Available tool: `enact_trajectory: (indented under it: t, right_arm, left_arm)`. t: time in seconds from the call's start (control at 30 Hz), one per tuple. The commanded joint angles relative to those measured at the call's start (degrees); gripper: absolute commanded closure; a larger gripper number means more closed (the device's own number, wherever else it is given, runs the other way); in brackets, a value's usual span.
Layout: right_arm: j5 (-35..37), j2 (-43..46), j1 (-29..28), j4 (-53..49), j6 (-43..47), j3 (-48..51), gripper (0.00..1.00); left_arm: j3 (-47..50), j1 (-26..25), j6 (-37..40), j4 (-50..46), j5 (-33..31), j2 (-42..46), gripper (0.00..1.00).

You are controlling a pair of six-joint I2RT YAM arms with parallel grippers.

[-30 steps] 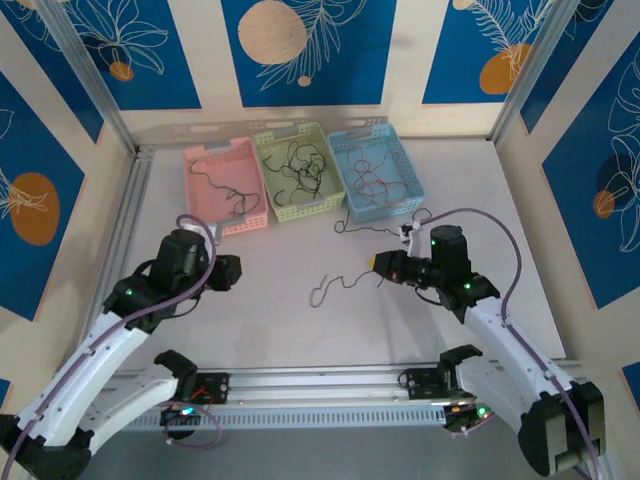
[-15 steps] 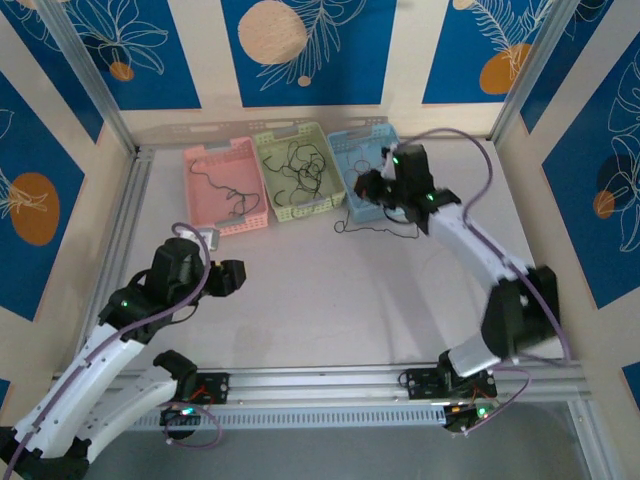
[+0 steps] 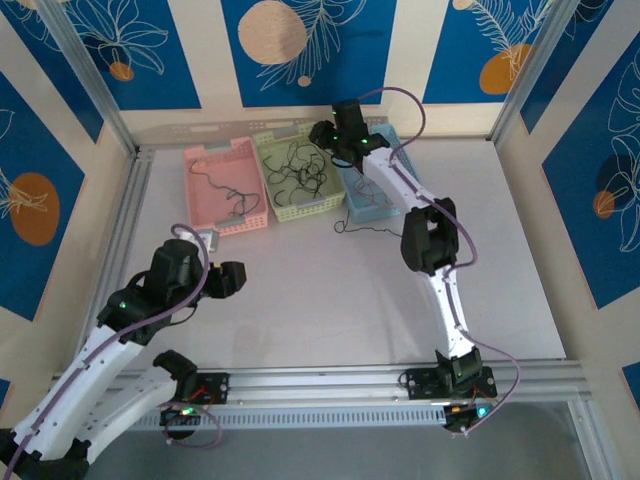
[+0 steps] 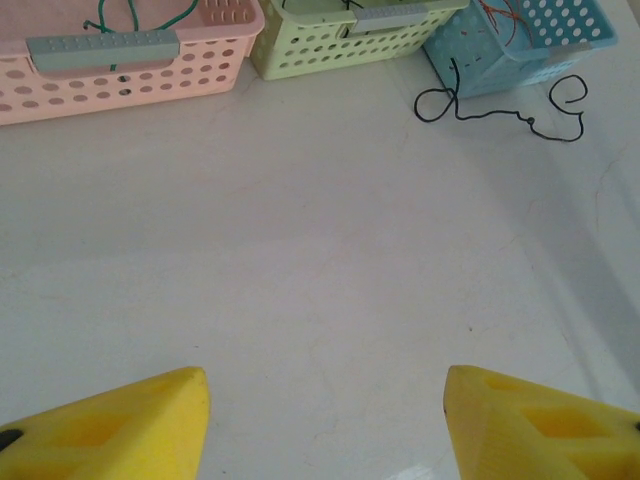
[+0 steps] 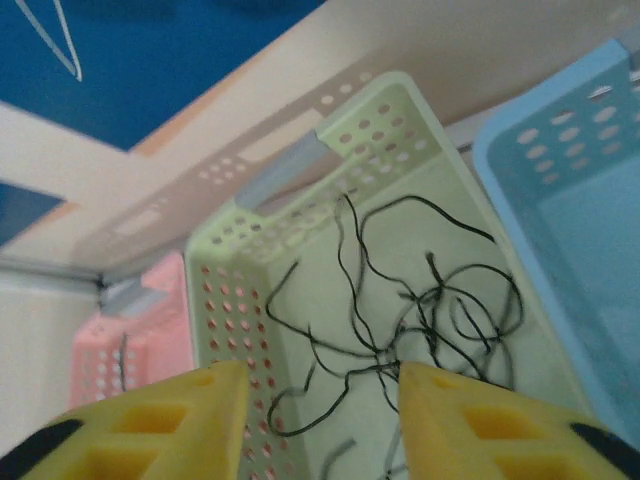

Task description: Untangle the cables

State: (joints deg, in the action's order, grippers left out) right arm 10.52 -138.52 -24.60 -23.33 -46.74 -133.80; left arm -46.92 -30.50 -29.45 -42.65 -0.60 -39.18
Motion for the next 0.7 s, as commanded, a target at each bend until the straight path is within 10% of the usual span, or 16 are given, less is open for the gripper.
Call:
enact_trajectory:
  t: [0.0, 0.1, 0.27, 0.67]
  right_arm:
    - [-2.1, -3.9, -1.0, -7.8, 1.6, -10.1, 0.47]
    - [-1.8, -0.8, -1.7, -13.7, 6.9, -9.9, 0.47]
    - [-4.1, 20.0, 0.7, -6.4, 13.4, 19.6, 0.48]
    - [-16.6, 57.9, 17.1, 11.1, -4.0, 82.1, 0.52]
  left_arm:
    - [0.4, 0.3, 0.9, -1.0, 1.1, 0.2, 0.36]
    - [0.5, 0.2, 0.9, -0.9, 1.3, 0.7, 0.36]
    - [0.0, 0.3, 1.0, -1.3, 1.6, 1.8, 0.35]
    - [-3.3, 0.3, 2.4, -5.1, 1.4, 3.7, 0.34]
